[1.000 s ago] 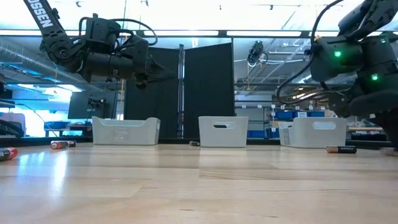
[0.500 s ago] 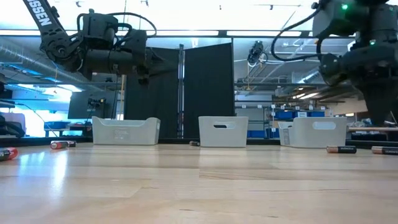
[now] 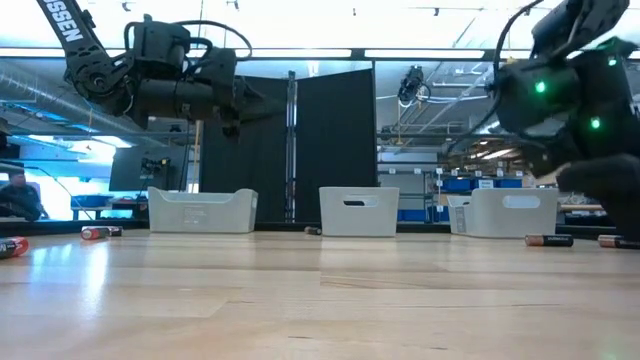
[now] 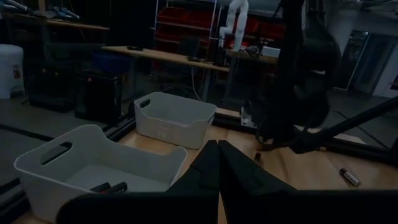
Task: Sort batteries
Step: Put the black brown battery into the left bin
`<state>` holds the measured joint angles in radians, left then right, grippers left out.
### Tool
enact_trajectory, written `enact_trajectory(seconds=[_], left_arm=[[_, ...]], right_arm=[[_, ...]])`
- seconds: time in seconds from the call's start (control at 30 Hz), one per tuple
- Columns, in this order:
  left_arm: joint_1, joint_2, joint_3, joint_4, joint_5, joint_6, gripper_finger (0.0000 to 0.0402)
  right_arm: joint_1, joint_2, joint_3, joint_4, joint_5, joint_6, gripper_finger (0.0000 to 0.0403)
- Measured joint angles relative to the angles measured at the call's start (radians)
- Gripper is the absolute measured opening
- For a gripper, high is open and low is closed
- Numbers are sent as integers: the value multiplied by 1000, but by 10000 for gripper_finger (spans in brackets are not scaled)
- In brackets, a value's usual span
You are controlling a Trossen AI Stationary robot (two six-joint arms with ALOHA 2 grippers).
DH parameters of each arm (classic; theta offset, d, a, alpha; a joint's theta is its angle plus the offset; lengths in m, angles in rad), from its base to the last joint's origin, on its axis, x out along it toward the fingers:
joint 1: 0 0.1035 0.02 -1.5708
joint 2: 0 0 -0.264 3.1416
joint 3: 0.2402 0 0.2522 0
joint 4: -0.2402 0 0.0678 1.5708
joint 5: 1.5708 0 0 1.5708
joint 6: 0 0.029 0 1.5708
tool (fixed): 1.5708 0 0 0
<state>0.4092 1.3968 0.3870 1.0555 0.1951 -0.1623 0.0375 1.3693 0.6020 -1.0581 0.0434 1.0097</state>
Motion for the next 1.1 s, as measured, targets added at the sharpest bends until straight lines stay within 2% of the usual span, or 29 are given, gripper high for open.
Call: enact_trajectory(seconds=[0.2, 0.43, 0.6, 0.73, 0.9, 1.1], left_arm=[[0, 0, 0, -17, 0, 0, 6], [0, 0, 0, -16, 0, 0, 6], [0, 0, 0, -11, 0, -13, 6], [0, 0, 0, -4, 14, -50, 6], [-1, 0, 0, 13, 75, -86, 6], [-45, 0, 17, 22, 119, -99, 6]], right_arm=[[-3, 50, -19, 41, -46, -53, 142], [4, 33, -22, 67, -61, -104, 51], [23, -12, -5, 99, -98, -169, 51], [33, -102, 34, 128, -115, -225, 51], [33, -199, 45, 458, -80, -369, 51], [-7, -159, 45, 989, 14, -657, 51]])
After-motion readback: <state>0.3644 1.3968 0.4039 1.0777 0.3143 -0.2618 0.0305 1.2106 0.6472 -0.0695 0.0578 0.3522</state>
